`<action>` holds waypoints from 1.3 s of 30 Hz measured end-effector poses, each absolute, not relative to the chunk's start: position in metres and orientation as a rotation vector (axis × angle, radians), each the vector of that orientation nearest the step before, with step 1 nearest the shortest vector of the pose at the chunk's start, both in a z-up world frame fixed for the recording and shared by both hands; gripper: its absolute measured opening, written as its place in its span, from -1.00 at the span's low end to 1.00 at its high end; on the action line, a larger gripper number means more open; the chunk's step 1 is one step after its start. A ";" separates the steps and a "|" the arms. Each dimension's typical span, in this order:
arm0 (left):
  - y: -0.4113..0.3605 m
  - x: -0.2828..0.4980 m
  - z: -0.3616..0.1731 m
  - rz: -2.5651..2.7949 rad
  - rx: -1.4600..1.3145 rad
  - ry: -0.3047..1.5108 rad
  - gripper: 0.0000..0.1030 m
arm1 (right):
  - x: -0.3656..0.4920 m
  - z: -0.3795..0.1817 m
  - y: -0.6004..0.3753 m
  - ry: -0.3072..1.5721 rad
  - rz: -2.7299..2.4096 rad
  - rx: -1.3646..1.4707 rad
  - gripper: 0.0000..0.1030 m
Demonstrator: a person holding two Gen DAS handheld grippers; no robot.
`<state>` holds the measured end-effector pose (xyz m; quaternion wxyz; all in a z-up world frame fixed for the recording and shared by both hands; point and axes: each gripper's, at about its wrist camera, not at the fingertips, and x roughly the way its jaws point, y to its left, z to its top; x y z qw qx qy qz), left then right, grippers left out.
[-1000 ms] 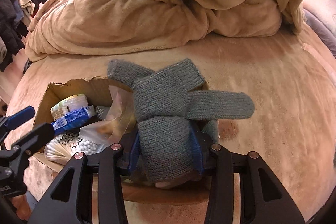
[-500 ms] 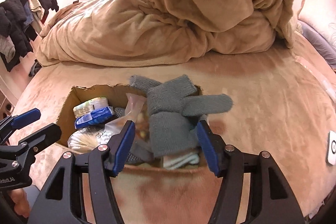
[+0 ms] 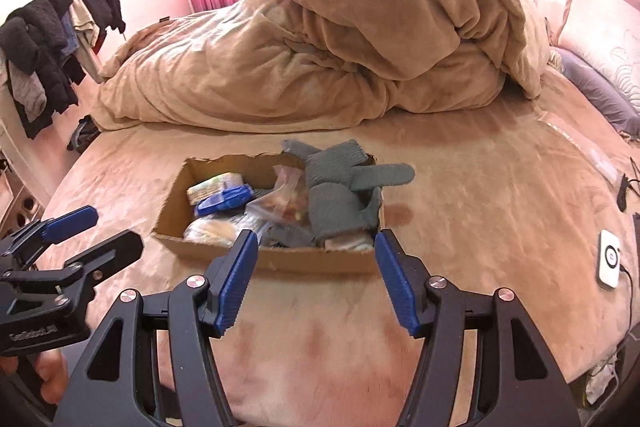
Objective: Organize objects
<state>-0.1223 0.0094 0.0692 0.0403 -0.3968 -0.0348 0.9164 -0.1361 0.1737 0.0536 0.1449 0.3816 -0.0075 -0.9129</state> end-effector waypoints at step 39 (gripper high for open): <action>0.009 -0.033 0.082 2.831 -1.142 -0.078 0.73 | -0.037 0.072 0.170 0.036 -2.637 1.044 0.25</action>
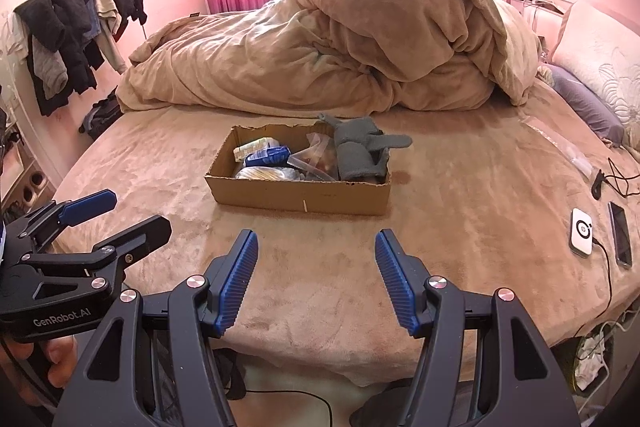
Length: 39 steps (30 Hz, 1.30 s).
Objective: Organize objects
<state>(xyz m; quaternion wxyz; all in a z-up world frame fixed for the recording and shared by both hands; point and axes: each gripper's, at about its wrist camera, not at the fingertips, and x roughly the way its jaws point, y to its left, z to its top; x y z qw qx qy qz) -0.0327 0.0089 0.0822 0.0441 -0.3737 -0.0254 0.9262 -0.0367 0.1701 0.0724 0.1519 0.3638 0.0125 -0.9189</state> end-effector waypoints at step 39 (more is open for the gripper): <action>-0.002 -0.036 0.084 2.848 -1.149 -0.106 0.73 | -0.043 0.071 0.158 0.022 -2.604 1.047 0.25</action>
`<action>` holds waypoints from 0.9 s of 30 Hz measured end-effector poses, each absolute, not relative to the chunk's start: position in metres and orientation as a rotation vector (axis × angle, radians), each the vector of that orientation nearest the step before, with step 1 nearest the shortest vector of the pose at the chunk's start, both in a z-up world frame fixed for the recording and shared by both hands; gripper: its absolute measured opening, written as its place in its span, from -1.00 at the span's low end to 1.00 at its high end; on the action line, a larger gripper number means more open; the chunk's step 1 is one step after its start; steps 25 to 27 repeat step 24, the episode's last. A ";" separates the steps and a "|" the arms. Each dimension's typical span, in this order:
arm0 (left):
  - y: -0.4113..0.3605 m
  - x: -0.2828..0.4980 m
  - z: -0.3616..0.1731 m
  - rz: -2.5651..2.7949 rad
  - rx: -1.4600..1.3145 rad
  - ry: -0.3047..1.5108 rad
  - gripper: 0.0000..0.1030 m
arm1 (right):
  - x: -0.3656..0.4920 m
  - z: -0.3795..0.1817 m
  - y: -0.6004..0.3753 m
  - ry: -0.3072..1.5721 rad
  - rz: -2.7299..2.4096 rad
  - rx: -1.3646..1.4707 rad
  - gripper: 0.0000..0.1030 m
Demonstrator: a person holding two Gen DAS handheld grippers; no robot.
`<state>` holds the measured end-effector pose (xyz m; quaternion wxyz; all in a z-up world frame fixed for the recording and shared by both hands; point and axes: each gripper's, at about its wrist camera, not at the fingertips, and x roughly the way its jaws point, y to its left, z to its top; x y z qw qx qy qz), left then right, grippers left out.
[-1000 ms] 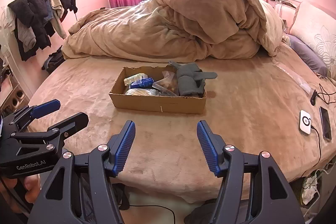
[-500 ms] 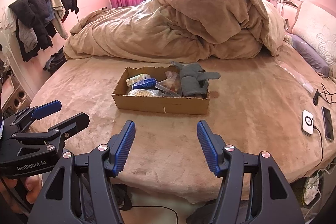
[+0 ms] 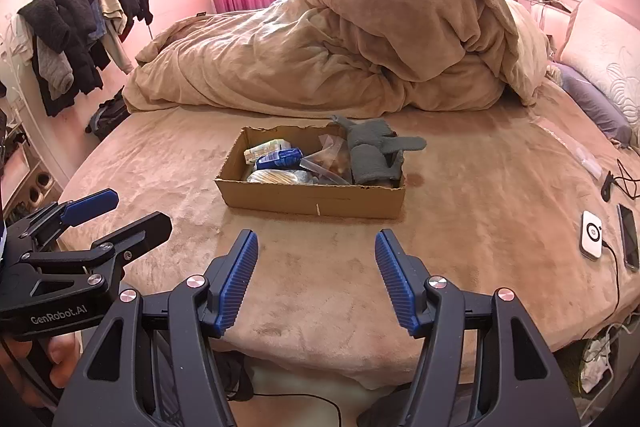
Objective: Organize objects
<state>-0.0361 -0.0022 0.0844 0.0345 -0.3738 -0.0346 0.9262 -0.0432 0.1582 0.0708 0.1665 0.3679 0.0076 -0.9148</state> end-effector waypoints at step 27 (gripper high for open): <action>-0.006 -0.062 0.069 2.844 -1.184 -0.100 0.73 | -0.066 0.057 0.154 0.021 -2.572 1.082 0.25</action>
